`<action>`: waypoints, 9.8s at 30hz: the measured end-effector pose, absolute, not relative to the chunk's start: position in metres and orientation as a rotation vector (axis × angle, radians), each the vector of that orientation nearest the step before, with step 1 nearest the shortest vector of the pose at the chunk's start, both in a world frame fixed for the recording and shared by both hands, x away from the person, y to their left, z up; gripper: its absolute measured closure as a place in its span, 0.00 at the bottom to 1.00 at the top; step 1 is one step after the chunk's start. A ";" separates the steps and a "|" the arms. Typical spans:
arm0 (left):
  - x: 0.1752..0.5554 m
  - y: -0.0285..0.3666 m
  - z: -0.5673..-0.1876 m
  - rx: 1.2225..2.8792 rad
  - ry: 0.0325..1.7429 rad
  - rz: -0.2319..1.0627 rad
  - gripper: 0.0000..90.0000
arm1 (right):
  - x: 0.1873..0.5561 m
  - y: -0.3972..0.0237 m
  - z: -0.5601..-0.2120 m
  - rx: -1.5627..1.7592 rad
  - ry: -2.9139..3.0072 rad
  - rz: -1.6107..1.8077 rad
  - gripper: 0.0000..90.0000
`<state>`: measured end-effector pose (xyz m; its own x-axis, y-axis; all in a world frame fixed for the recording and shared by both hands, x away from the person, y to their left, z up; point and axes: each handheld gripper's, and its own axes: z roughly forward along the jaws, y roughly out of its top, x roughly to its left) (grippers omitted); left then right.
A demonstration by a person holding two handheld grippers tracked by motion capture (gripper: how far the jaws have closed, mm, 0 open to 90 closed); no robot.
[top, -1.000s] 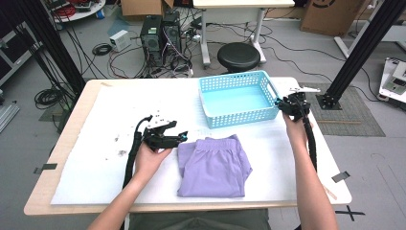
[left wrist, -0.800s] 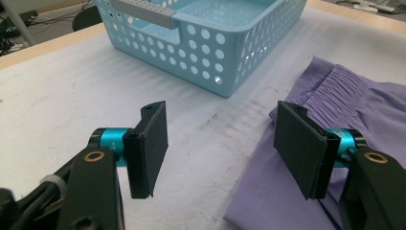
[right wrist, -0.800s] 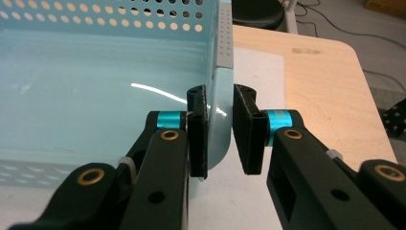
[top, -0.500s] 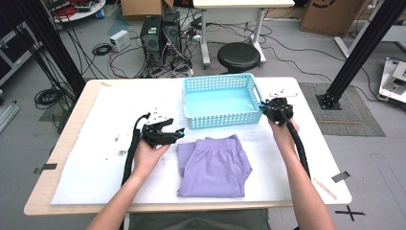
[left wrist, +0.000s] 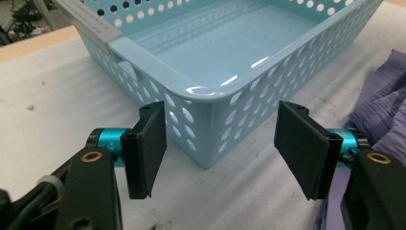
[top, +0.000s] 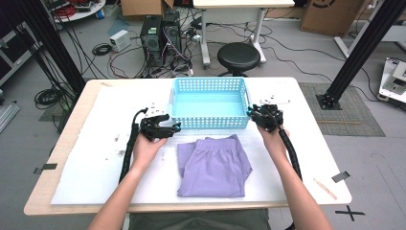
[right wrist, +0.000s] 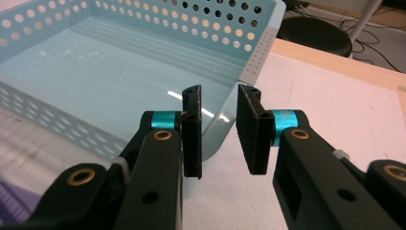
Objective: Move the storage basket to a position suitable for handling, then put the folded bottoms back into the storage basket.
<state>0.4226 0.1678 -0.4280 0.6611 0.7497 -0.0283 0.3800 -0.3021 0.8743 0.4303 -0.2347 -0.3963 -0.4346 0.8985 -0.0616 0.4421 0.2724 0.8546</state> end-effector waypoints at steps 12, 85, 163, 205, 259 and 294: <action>0.427 0.171 -0.431 1.869 0.888 0.509 0.40 | 0.422 -0.257 -0.404 1.099 2.063 1.231 0.35; 0.381 0.152 -0.423 1.898 0.819 0.549 0.34 | 0.370 -0.262 -0.419 1.147 2.073 1.185 0.34; 0.292 0.184 -0.417 1.904 0.646 0.567 0.36 | 0.269 -0.277 -0.421 1.076 1.993 1.382 0.41; 0.276 0.156 -0.426 1.885 0.718 0.341 0.35 | 0.265 -0.273 -0.422 1.119 2.014 1.326 0.26; 0.299 0.122 -0.455 1.900 1.013 0.012 0.34 | 0.285 -0.216 -0.449 1.356 2.381 1.159 0.36; 0.293 0.097 -0.451 2.032 0.956 0.232 0.53 | 0.284 -0.205 -0.448 1.300 2.361 1.085 0.61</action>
